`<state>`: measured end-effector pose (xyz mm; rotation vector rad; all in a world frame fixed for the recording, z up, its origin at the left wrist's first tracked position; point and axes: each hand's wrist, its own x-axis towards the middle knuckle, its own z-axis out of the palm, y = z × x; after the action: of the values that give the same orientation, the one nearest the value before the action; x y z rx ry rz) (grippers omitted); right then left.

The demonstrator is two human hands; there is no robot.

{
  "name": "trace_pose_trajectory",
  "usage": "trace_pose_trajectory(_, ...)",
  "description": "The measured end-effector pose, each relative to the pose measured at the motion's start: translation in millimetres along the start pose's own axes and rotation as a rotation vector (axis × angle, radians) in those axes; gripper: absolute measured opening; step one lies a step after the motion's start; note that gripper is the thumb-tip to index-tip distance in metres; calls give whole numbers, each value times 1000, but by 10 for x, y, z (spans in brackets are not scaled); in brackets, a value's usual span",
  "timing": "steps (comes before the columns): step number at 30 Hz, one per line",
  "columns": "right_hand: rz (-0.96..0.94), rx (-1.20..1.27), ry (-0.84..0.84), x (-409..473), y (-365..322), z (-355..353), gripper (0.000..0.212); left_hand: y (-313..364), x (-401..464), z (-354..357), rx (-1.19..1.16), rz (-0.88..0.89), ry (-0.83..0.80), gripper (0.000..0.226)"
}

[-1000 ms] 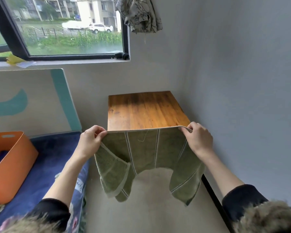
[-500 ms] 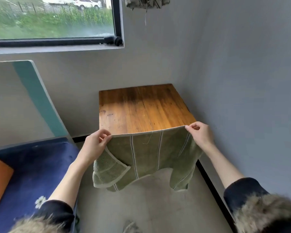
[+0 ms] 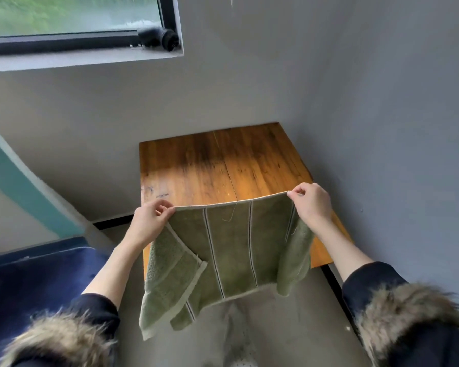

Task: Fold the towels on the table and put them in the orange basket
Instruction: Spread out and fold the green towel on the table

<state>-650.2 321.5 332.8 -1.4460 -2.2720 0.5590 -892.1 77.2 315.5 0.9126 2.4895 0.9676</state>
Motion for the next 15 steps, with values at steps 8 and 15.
trace_pose_trajectory(8,-88,-169,-143,1212,59,764,19,-48,1329,484,132,-65,-50,12)
trace_pose_trajectory(15,-73,-278,-339,1573,244,1547,40,-274,1758,982,92,-92,-85,20)
